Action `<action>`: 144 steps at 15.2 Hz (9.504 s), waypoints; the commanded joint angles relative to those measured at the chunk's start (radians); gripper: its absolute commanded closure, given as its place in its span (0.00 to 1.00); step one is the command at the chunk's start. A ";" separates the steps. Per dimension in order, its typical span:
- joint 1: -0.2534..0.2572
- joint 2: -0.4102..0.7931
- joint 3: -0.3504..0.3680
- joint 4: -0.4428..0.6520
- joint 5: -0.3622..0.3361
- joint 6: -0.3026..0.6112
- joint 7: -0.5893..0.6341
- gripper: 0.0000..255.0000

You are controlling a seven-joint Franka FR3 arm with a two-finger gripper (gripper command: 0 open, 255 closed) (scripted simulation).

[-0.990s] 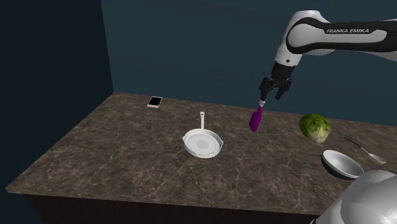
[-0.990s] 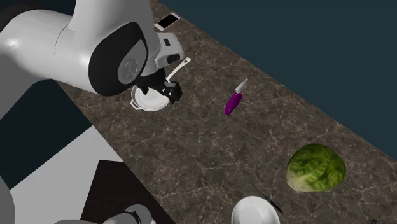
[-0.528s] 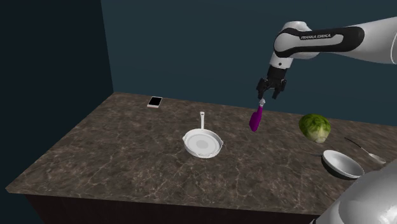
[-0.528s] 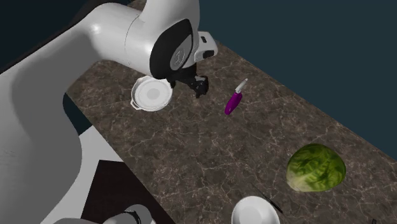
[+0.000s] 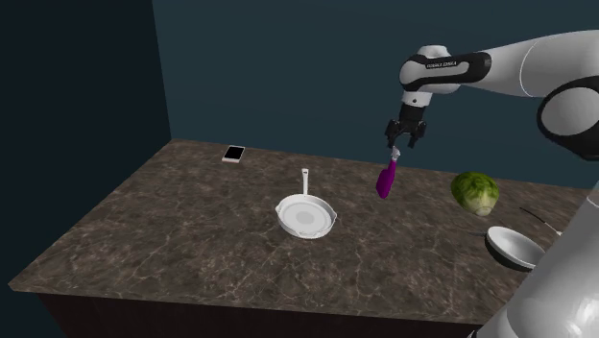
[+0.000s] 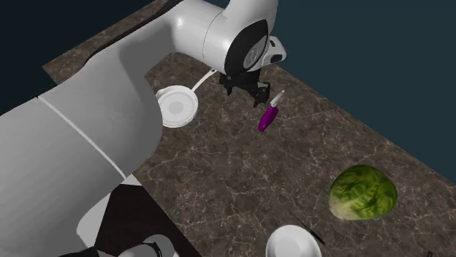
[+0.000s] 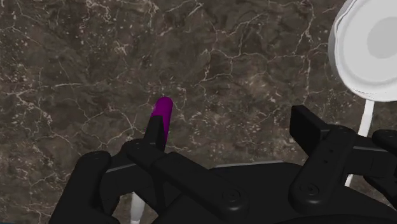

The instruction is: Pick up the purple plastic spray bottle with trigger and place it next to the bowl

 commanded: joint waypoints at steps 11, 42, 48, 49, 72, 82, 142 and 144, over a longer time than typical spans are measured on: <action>-0.143 0.408 -0.039 0.440 0.099 -0.080 -0.076 0.00; -0.146 0.400 -0.041 0.460 0.097 -0.108 -0.078 1.00; -0.157 0.411 -0.042 0.560 0.100 -0.196 -0.080 1.00; -0.160 0.415 -0.042 0.579 0.101 -0.212 -0.080 1.00; -0.145 0.077 -0.089 0.359 -0.003 -0.312 -0.145 1.00; -0.161 -0.261 -0.117 0.062 -0.140 -0.322 -0.199 1.00; -0.415 -1.030 -0.334 -0.541 -0.593 -0.350 -0.525 1.00; -0.419 -1.039 -0.343 -0.570 -0.602 -0.330 -0.520 1.00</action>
